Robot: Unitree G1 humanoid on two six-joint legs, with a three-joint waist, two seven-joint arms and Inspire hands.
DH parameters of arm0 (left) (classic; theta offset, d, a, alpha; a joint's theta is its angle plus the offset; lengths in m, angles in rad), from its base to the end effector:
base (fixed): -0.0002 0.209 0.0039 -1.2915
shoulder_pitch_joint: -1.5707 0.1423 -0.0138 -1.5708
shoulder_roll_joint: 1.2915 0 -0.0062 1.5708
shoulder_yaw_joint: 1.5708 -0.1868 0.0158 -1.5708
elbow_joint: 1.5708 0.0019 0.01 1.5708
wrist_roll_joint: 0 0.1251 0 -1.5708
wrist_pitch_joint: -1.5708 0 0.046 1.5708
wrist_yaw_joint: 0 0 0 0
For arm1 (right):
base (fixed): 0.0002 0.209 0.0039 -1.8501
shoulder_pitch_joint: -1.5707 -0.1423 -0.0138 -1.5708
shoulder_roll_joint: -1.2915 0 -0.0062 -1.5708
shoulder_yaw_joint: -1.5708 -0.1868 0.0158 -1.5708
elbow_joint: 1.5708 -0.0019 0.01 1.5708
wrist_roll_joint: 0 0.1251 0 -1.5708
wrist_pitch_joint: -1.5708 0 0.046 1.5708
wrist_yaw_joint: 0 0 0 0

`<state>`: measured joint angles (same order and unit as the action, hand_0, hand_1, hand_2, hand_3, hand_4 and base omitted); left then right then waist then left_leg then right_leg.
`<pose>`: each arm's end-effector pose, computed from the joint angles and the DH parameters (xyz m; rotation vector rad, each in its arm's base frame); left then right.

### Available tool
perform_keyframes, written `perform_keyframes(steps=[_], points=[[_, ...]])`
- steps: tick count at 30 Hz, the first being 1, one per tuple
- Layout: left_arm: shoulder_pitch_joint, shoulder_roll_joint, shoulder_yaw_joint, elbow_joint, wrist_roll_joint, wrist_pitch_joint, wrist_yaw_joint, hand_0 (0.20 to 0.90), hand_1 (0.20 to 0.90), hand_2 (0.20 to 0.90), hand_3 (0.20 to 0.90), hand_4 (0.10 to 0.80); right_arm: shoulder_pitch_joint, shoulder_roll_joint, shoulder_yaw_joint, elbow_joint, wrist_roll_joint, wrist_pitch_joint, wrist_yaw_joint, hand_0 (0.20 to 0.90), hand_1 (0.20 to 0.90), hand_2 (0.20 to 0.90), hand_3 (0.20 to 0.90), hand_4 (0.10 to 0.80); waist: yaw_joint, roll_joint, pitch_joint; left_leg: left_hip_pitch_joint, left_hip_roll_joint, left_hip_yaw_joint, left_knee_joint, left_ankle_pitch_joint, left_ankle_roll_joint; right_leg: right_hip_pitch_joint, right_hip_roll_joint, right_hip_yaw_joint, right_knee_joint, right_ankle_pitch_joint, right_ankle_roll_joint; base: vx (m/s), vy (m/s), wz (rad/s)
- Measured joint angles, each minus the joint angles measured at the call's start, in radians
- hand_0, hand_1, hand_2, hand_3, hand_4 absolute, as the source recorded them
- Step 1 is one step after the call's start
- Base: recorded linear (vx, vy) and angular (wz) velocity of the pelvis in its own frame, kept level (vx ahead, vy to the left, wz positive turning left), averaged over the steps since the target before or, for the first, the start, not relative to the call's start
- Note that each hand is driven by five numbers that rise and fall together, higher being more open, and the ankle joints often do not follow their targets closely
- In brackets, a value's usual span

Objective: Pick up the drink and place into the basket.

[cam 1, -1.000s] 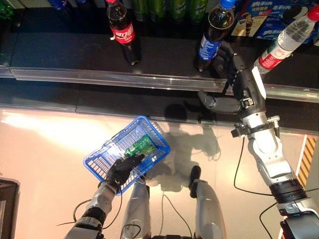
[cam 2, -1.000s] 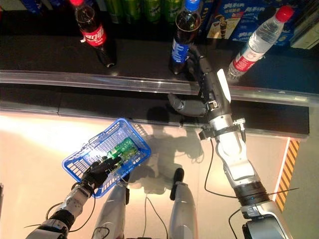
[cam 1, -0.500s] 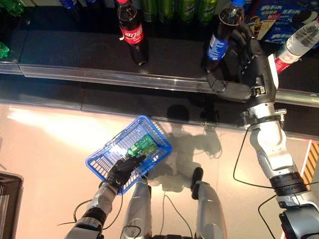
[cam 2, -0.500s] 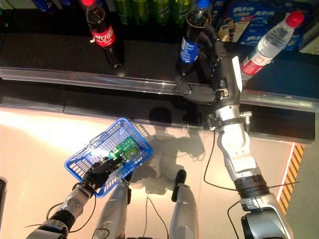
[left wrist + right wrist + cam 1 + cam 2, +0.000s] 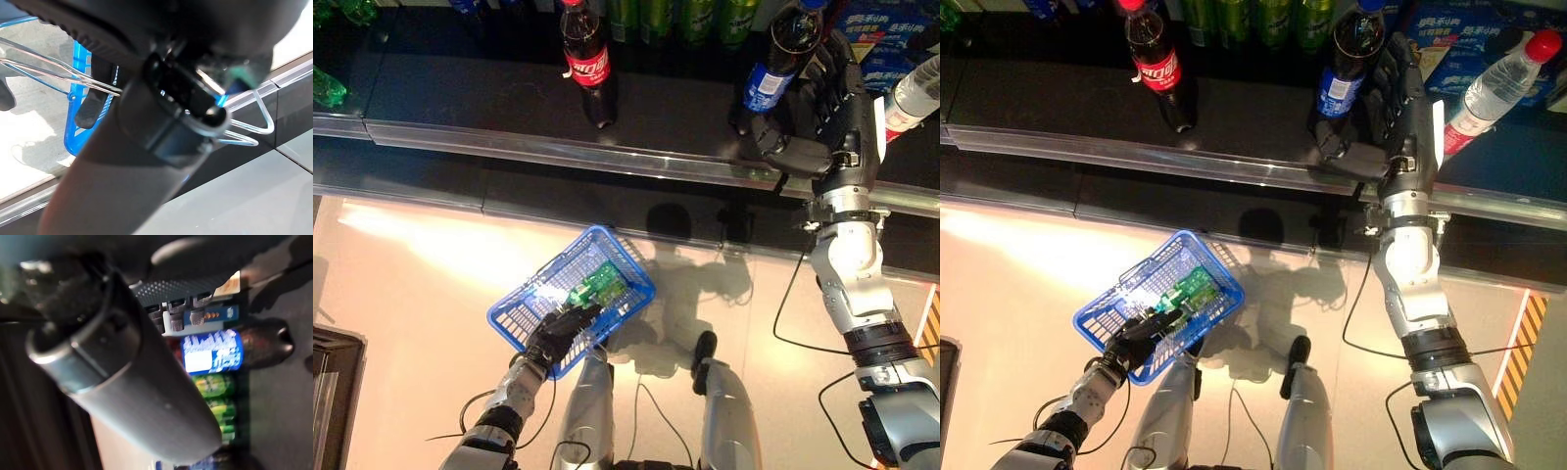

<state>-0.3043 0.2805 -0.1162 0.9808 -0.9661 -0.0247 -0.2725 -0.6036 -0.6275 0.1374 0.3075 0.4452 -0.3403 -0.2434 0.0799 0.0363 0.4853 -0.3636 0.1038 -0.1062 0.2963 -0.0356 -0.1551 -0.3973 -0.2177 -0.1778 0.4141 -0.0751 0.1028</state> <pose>0.2063 0.2173 -0.0420 -0.6545 0.5023 0.0724 0.2843 -0.2309 0.1766 -0.1222 -0.6197 -0.1335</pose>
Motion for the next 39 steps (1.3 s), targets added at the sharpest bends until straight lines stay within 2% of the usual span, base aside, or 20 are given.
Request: perform_keyframes(steps=[10, 22, 30, 39], points=[[-0.002, 0.0, -0.026, -0.01, 0.0, 0.0, 0.007, 0.3, 0.3, 0.3, 0.2, 0.1, -0.003, 0.0, 0.0, 0.007, 0.017, 0.019, -0.021, 0.9, 0.9, 0.9, 0.9, 0.8, 0.001, 0.0, 0.0, 0.0, -0.007, -0.007, -0.001, 0.001, 0.002, 0.004, -0.006, -0.006, -0.001, 0.0, 0.0, 0.0, 0.0, 0.01], [-0.01, 0.0, -0.035, -0.012, 0.0, 0.003, 0.007, 0.3, 0.3, 0.3, 0.2, 0.1, -0.111, -0.001, 0.004, 0.166, 0.039, 0.072, 0.008, 0.9, 0.9, 0.9, 0.9, 0.8, 0.02, 0.006, 0.003, 0.0, -0.008, -0.01, -0.008, 0.004, 0.004, 0.007, -0.007, -0.01, -0.008, 0.001, 0.002, 0.0, 0.0, 0.0], [-0.02, 0.0, -0.071, -0.016, 0.0, 0.006, 0.008, 0.3, 0.3, 0.3, 0.2, 0.1, -0.222, -0.01, 0.05, 0.318, 0.069, 0.116, 0.036, 0.9, 0.9, 0.9, 0.9, 0.8, 0.046, 0.012, 0.008, 0.012, -0.016, -0.013, -0.017, 0.008, 0.009, 0.031, -0.013, -0.015, -0.029, 0.007, 0.011, 0.001, -0.004, 0.03], [-0.023, 0.0, -0.071, -0.018, 0.0, 0.011, 0.008, 0.3, 0.3, 0.3, 0.2, 0.1, -0.288, -0.036, 0.094, 0.374, 0.087, 0.137, 0.05, 0.9, 0.9, 0.9, 0.9, 0.8, 0.056, 0.012, 0.008, 0.013, -0.022, -0.028, -0.017, 0.009, 0.01, 0.047, -0.02, -0.037, -0.036, 0.009, 0.013, 0.005, -0.005, 0.04]])
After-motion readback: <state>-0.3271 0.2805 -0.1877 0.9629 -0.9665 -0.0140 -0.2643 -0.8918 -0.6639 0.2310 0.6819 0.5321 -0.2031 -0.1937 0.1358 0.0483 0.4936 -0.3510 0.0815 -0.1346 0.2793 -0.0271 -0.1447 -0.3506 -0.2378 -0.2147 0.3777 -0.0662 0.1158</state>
